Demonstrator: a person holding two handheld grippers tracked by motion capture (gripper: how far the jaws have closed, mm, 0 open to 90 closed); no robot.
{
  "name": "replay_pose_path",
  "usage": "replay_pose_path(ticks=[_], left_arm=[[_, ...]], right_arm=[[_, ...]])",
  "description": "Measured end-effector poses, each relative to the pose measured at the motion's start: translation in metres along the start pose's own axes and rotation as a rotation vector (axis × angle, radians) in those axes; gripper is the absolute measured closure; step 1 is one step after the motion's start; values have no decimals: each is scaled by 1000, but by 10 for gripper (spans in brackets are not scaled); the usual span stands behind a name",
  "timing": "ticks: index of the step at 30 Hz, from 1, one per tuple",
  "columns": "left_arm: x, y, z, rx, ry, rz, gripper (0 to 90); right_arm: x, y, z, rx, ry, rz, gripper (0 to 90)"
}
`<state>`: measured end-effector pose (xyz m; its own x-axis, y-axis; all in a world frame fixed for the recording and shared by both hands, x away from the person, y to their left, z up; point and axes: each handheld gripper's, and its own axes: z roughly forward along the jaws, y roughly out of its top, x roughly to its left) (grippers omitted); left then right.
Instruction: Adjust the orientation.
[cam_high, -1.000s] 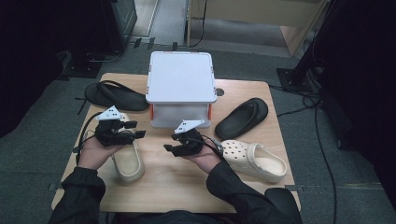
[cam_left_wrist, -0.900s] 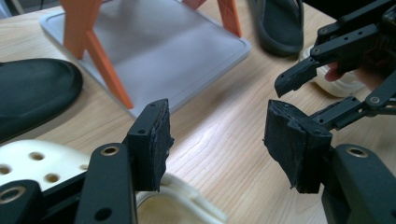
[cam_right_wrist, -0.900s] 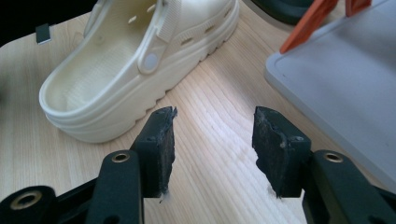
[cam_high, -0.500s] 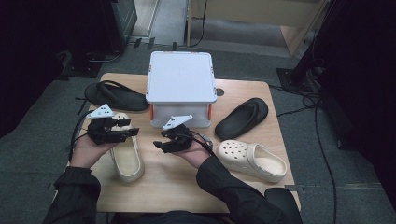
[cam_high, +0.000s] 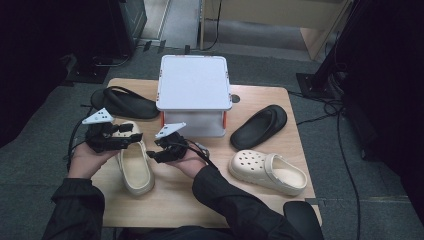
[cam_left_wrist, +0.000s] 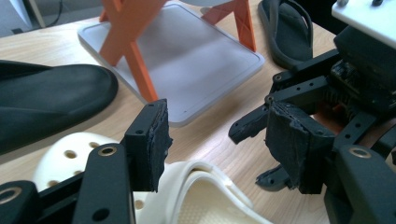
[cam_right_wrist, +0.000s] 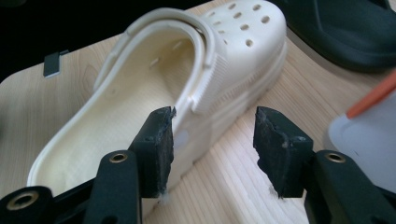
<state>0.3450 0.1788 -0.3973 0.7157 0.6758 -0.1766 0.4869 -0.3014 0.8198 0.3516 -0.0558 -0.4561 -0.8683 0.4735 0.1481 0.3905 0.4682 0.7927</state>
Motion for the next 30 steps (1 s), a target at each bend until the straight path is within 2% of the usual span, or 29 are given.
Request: replay_pose_path(ticks=[3,9,13,14,16,18,20,23,26,30], left_arm=[[3,-1,-4,-10,4,-5,397],[8,-3,-11,-18,24,-3,398],[11,-4,-14,-26,35,-13,398],[12,-4,-15,-31,36,-15,398],[12,-4,-15,-35,38,-14,397],[12,-4,-15,-35,40,-12,397],[12,-4,-15,-35,42,-8,397],[10,-4,-15,-47,56,8,403],[8,-3,-16,-62,62,21,414],[8,-3,-16,-70,66,20,417]], right_arm=[[3,6,7,-10,-1,-4,481],[5,14,22,-34,7,24,481],[8,19,35,-26,10,27,487],[9,19,38,-22,4,25,488],[13,19,45,-4,-36,8,549],[13,18,45,-8,-66,1,624],[11,19,42,-20,-50,30,680],[7,19,35,-39,-33,48,752],[4,20,30,-32,-22,76,783],[3,20,27,-26,-26,78,793]])
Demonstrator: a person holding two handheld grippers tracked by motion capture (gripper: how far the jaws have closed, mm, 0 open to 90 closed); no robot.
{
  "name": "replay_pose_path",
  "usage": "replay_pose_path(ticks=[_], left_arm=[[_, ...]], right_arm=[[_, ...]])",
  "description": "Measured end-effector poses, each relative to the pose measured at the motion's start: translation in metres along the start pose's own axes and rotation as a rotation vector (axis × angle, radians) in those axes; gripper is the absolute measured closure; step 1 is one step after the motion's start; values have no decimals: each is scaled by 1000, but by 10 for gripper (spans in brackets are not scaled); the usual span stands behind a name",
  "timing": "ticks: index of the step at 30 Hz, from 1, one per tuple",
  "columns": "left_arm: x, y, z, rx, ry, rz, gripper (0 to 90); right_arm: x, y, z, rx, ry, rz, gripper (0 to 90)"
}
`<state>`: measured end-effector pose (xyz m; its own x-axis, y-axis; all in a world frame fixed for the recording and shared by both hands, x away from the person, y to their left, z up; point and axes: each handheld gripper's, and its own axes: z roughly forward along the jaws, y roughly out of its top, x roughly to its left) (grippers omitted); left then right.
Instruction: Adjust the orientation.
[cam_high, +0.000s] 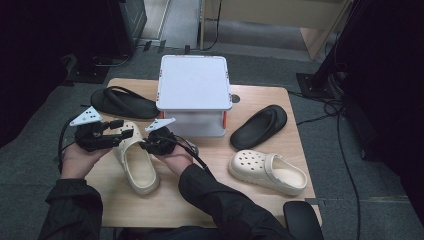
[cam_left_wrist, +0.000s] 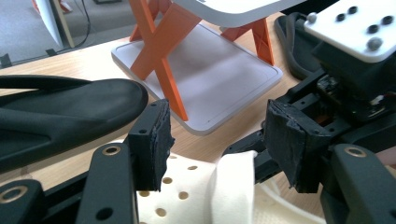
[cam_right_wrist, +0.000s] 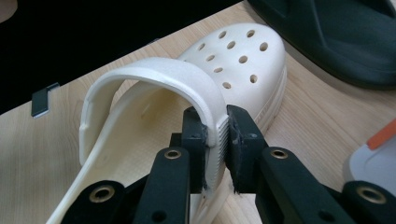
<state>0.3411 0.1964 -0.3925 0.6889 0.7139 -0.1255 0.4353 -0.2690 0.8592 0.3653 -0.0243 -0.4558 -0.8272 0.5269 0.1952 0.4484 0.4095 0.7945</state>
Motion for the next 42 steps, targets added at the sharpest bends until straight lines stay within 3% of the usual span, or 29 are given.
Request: replay_pose_path(ticks=[10,29,39,42], left_arm=[[-2,-2,4,10,-11,0,419],[-10,-4,17,32,-36,3,421],[-18,-10,32,53,-74,-7,448],[-18,-13,39,54,-102,-13,453]], right_arm=[[-2,-2,-24,42,-6,1,803],[-19,-36,-89,39,-35,72,813],[-25,-61,-122,20,-79,113,812],[-27,-70,-130,13,-86,124,810]])
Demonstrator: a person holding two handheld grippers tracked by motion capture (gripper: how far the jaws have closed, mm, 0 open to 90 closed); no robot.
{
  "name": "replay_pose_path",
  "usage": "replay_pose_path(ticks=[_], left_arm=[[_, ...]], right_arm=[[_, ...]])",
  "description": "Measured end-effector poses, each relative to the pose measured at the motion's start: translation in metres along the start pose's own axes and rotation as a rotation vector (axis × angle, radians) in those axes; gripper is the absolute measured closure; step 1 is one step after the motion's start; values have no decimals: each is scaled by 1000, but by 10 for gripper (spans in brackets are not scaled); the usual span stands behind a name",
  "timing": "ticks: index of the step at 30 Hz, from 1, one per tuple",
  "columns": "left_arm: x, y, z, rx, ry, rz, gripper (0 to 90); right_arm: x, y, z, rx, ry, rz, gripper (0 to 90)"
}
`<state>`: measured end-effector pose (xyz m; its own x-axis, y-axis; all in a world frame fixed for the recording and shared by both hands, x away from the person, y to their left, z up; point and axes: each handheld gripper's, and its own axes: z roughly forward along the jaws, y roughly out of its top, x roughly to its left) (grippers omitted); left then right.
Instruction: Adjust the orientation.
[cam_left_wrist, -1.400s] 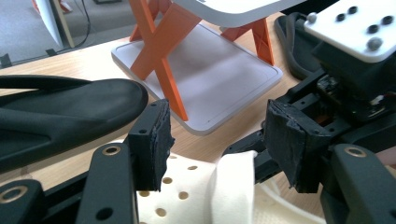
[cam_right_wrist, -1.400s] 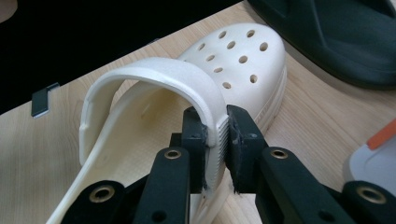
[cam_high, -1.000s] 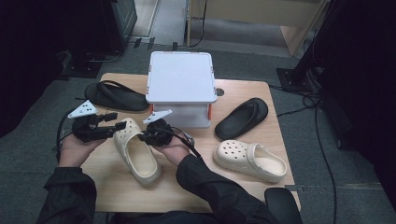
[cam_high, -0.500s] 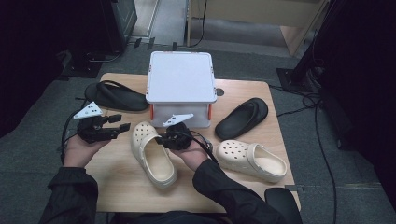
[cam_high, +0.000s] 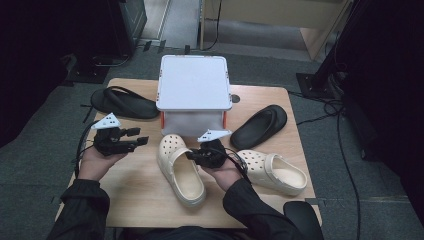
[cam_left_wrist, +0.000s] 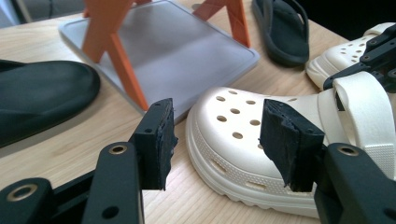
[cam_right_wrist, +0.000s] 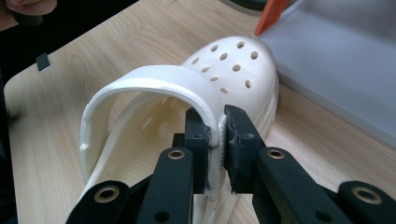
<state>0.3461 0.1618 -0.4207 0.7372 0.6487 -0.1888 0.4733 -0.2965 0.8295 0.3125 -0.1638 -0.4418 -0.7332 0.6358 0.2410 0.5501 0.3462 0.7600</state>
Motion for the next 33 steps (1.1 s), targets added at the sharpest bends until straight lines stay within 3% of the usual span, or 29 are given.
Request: replay_pose_path(ticks=[4,7,9,11,15,19,22,25,28,33], left_arm=[[1,-2,8,2,-10,-10,463],[-1,-3,14,16,-16,-15,474],[-3,-4,17,30,-14,-9,479],[-5,-4,19,47,-9,5,496],[-7,-8,22,49,-20,-6,571],[-5,-13,25,50,-34,-36,634],[-4,-16,30,72,-51,-52,657],[-5,-18,37,108,-46,-34,666],[-6,-20,42,133,-43,-26,686],[-4,-26,49,148,-56,-43,695]], right_arm=[[-4,-8,-1,-20,15,10,798],[-4,-8,0,-3,24,-14,762],[-3,-9,2,13,12,-29,692],[-5,-9,1,11,44,-18,611],[-4,-7,-11,-15,52,-38,573],[-5,-8,-24,-40,60,-36,637],[-5,-10,-31,-55,54,-34,770],[-5,-11,-29,-52,51,-47,867],[-6,-12,-21,-36,12,-65,893],[-12,-15,-13,-29,0,-81,875]])
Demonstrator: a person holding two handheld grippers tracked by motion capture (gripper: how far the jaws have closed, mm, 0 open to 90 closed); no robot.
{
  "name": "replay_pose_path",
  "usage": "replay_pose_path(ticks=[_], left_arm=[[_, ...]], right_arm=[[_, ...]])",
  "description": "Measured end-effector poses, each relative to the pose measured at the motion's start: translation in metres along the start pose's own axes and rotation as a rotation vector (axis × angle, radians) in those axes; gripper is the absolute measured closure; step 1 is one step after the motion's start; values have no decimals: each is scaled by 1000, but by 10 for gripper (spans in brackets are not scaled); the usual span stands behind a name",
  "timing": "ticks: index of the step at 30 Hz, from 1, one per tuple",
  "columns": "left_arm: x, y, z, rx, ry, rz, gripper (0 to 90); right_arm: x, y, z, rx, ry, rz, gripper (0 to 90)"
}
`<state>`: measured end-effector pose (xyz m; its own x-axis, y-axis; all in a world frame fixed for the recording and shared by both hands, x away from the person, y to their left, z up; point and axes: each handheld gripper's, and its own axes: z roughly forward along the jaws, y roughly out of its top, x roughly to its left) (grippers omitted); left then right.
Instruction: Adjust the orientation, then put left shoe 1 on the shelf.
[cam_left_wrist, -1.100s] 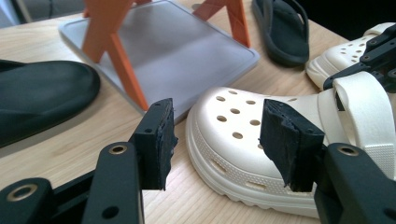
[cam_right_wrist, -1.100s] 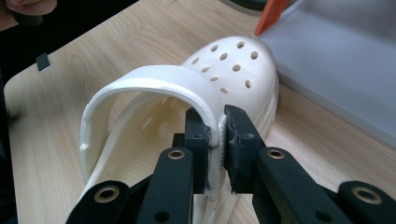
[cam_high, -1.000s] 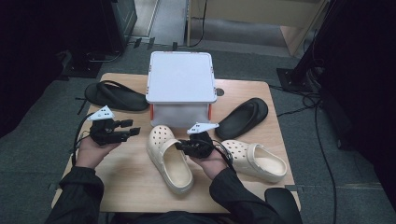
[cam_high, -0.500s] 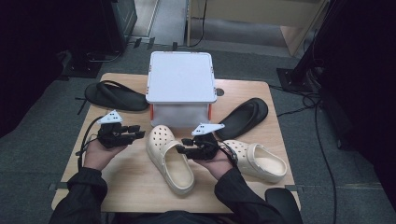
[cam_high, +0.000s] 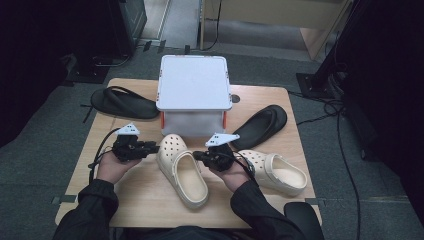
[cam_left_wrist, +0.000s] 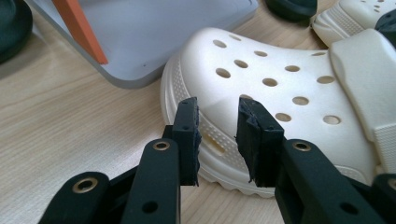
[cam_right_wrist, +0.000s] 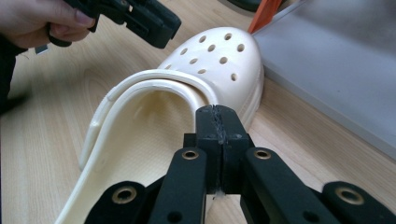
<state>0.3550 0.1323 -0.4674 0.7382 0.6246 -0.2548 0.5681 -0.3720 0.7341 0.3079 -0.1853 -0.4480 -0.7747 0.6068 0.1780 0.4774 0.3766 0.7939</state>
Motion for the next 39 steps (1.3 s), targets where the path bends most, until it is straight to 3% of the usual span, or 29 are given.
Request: replay_pose_path(ticks=[4,7,10,17,22,23,26,34,39], left_arm=[[-1,-1,6,23,-5,14,695],[-1,-1,7,22,-9,16,701],[0,-1,8,23,-10,17,708],[-3,1,18,16,-24,27,747],[-8,6,34,77,-34,67,731],[-9,7,36,70,-32,67,736],[-5,10,35,58,-62,29,701],[0,22,17,-26,-83,20,668],[2,31,7,-65,-89,13,634]], right_arm=[[-6,-6,-3,12,-30,-2,863],[-10,-14,1,54,-18,19,863],[-8,-19,8,86,-11,14,861],[-3,-24,4,89,18,37,865],[4,-29,3,119,29,30,825],[6,-31,3,121,24,22,825],[8,-34,2,117,1,2,803],[1,-27,-15,25,6,33,709],[6,-19,-21,-20,14,9,663]])
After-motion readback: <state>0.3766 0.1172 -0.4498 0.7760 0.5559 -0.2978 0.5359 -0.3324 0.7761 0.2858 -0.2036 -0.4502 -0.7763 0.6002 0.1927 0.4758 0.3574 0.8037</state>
